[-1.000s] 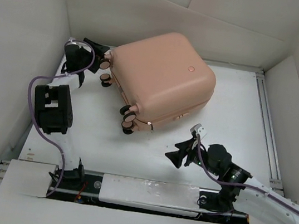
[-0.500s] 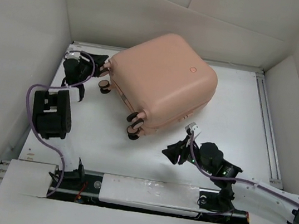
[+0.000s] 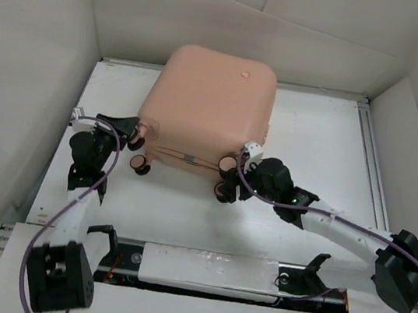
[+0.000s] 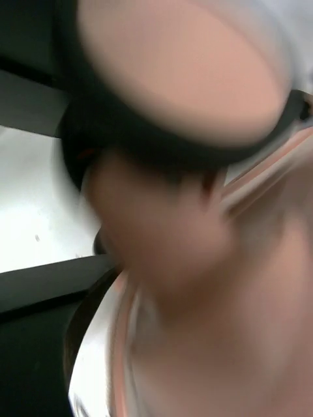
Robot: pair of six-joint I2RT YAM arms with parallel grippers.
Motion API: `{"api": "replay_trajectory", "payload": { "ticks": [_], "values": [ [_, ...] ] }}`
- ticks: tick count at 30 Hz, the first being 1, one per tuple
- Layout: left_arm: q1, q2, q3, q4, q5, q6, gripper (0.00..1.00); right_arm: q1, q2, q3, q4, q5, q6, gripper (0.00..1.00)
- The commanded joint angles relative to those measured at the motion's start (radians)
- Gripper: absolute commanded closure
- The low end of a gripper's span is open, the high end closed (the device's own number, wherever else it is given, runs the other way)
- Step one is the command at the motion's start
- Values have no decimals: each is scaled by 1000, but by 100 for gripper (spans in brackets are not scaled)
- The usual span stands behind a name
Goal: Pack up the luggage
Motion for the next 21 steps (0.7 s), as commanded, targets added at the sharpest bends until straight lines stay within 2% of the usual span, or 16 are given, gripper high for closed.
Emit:
{"api": "replay_trajectory", "payload": {
  "ticks": [1,2,3,4,7,9,12,13,14,15,16,19,21],
  "values": [
    [-32,-195,60,-178,122,134,100,-50,-40,75,105,46,-62,30],
    [-32,-222,121,-249,112,169,100,-37,-108,12,105,78,-46,37],
    [-32,-223,121,-281,112,169,100,-37,-109,-29,105,89,-34,38],
    [-32,-223,182,-308,112,197,100,-28,-193,-75,129,101,-19,51],
    [-32,-203,241,-367,121,218,100,-37,-320,-247,200,174,32,65],
    [-32,-203,241,-356,121,208,100,-86,-413,-292,214,185,41,65],
    [-32,-203,206,-367,108,220,100,-157,-418,-281,214,167,29,60],
    [-32,-213,194,-382,93,235,100,-213,-396,-268,203,132,12,56],
    [-32,-227,194,-409,79,253,100,-242,-367,-229,182,119,3,47],
    [-32,-236,203,-446,61,276,94,-270,-302,-208,171,119,3,42],
    [-32,-249,213,-506,12,318,79,-321,-269,-191,171,106,-6,38],
    [-32,-298,200,-552,-16,355,25,-384,-177,-151,224,14,-51,26],
    [-32,-318,186,-561,-16,382,15,-440,-131,-125,269,-86,-86,23]
  ]
}}
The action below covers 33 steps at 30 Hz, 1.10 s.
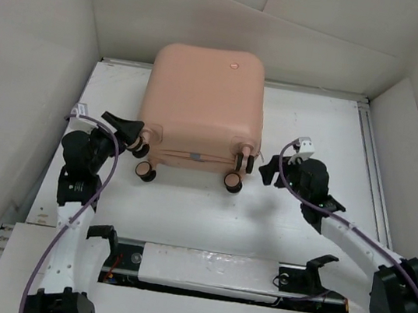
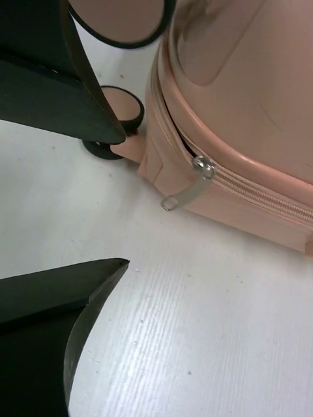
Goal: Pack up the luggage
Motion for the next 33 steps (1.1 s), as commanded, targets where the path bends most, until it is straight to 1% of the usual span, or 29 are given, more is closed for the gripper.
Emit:
{"api": "replay_trajectory", "payload": {
  "ticks": [1,2,3,5,6,7,9,11,13,15,17,18,20,21,23,25,26,27,28,29,30,31,32,33],
  "values": [
    [-2,-46,16,-47,-25,90,11,-67,92,87,114,-185,-101,23],
    [-2,-46,4,-56,-15,101,7,-101,122,107,114,-235,-118,22],
    [-2,-56,4,-57,-15,101,7,-113,152,144,114,-318,-131,22],
    [-2,-66,-33,-57,-5,124,6,-127,234,172,137,-375,-146,22],
    [-2,-66,-44,-46,-5,124,2,-127,255,181,152,-400,-146,22],
    [-2,-51,-65,-46,-5,124,2,-127,280,193,184,-415,-158,25],
    [-15,-24,-76,-32,-5,124,2,-149,352,210,212,-469,-178,26],
    [-44,12,-102,-9,-5,124,1,-161,431,250,224,-549,-178,27],
    [-45,34,-122,51,34,95,1,-173,482,279,236,-639,-188,28],
    [-45,74,-122,75,48,95,1,-182,536,302,246,-678,-188,39],
    [-45,110,-122,95,73,95,1,-182,545,311,255,-705,-166,47],
    [-45,120,-122,107,73,95,1,-182,554,295,285,-717,-166,53],
    [-45,129,-122,150,94,95,1,-182,555,270,315,-718,-134,60],
    [-45,153,-122,166,94,79,1,-182,542,249,325,-718,-125,66],
    [-45,166,-122,205,104,65,1,-182,533,230,353,-718,-109,66],
    [-45,181,-113,232,104,38,5,-191,533,221,362,-730,-95,66],
    [-45,198,-113,258,104,29,6,-192,533,221,362,-730,-95,63],
    [-45,218,-102,270,104,15,14,-192,553,230,362,-745,-86,50],
    [-45,229,-91,281,104,15,19,-192,565,245,362,-745,-86,43],
    [-45,229,-91,290,104,6,22,-192,574,255,362,-759,-76,39],
    [-45,244,-82,301,113,-8,24,-201,587,255,371,-770,-76,39],
    [-45,253,-82,313,113,-8,30,-201,597,276,371,-791,-76,39],
    [-45,269,-73,322,128,-19,35,-201,619,276,371,-791,-66,49],
    [-45,269,-73,334,146,-31,41,-201,628,285,371,-806,-66,56]
  ]
}}
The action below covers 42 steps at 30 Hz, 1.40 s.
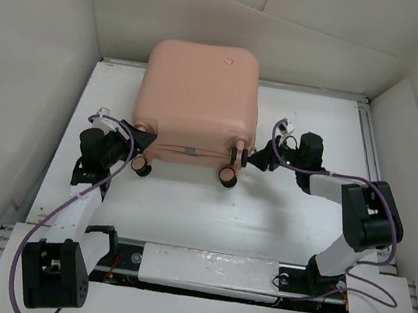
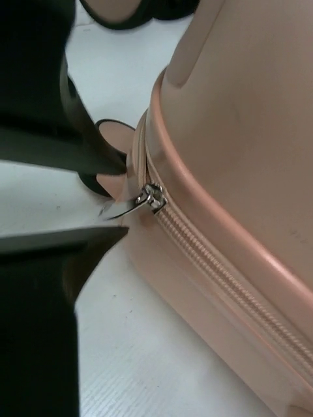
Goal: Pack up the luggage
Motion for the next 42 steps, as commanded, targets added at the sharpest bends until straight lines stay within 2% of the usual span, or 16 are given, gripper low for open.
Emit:
{"api": "replay_trajectory", "payload": {
  "ticks": [1,2,3,4,5,12,17,21,28,29,31,35,36,38,39,42],
  "values": [
    [-1,24,46,128,35,-48,51,1,37,39,51,-54,14,61],
    [-1,24,58,128,35,-48,64,1,46,39,72,-54,14,71],
    [-1,15,58,128,35,-57,87,1,46,23,86,-54,25,77],
    [-1,15,72,128,35,-57,96,1,34,12,100,-54,34,81],
    [-1,-10,81,113,35,-57,100,1,34,3,110,-42,34,85],
    [-1,-126,211,15,67,-68,100,24,-99,-59,85,97,34,100],
    [-1,-162,311,-74,67,-45,100,54,-216,-91,5,203,10,100],
    [-1,-171,311,-85,67,-45,100,80,-282,-119,-40,295,0,100],
    [-1,-203,274,-76,102,-54,100,212,-414,-177,-126,498,11,100],
    [-1,-203,262,-58,116,-69,100,265,-432,-177,-138,586,11,100],
    [-1,-203,190,-12,141,-110,100,330,-481,-204,-165,668,20,100],
    [-1,-203,117,68,152,-149,100,534,-571,-254,-166,837,48,100],
    [-1,-203,107,78,152,-163,100,635,-601,-275,-166,919,59,100],
    [-1,-203,98,97,152,-173,100,739,-611,-295,-135,1007,85,100],
    [-1,-203,98,108,164,-186,100,833,-621,-306,-112,1048,94,100],
    [-1,-212,61,133,175,-201,100,959,-546,-303,-14,1189,105,100]
  ]
}}
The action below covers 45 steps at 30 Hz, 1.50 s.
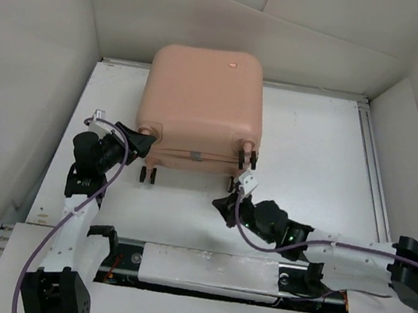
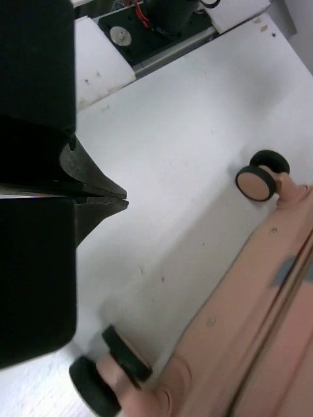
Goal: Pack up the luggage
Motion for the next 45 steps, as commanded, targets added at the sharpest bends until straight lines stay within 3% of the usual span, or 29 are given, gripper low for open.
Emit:
{"api": "replay_trajectory", "payload": {
  "ticks": [1,4,6,9,12,14,17,18,19,23,25,34,41,45],
  "values": [
    [-8,-65,18,292,95,-102,100,144,80,16,133,257,38,100],
    [-8,-74,-23,292,104,-93,100,218,282,150,147,284,15,100],
    [-8,-74,-23,292,104,-82,100,250,405,299,24,365,6,100],
    [-8,-97,33,174,67,7,100,266,427,347,-81,500,38,100],
    [-8,-106,72,131,44,29,100,203,263,196,-92,511,99,100],
    [-8,-106,81,140,44,29,100,134,66,87,-58,457,133,94],
    [-8,-106,69,151,55,19,100,-50,-170,-105,35,275,107,70],
    [-8,-115,69,151,55,19,100,-163,-214,-133,45,229,93,63],
    [-8,-115,69,151,55,19,100,-229,-245,-151,55,107,80,54],
    [-8,-105,46,175,67,9,100,-534,-235,-83,43,-194,14,35],
    [-8,-105,57,175,80,9,100,-654,-138,-29,31,-288,-28,32],
    [-8,-105,95,148,101,29,100,-885,235,148,172,-931,-108,35],
    [-8,-85,54,200,110,29,100,-905,403,178,265,-1104,-112,36],
    [-8,-76,54,200,120,19,100,-905,476,211,290,-1120,-102,42]
  ]
}}
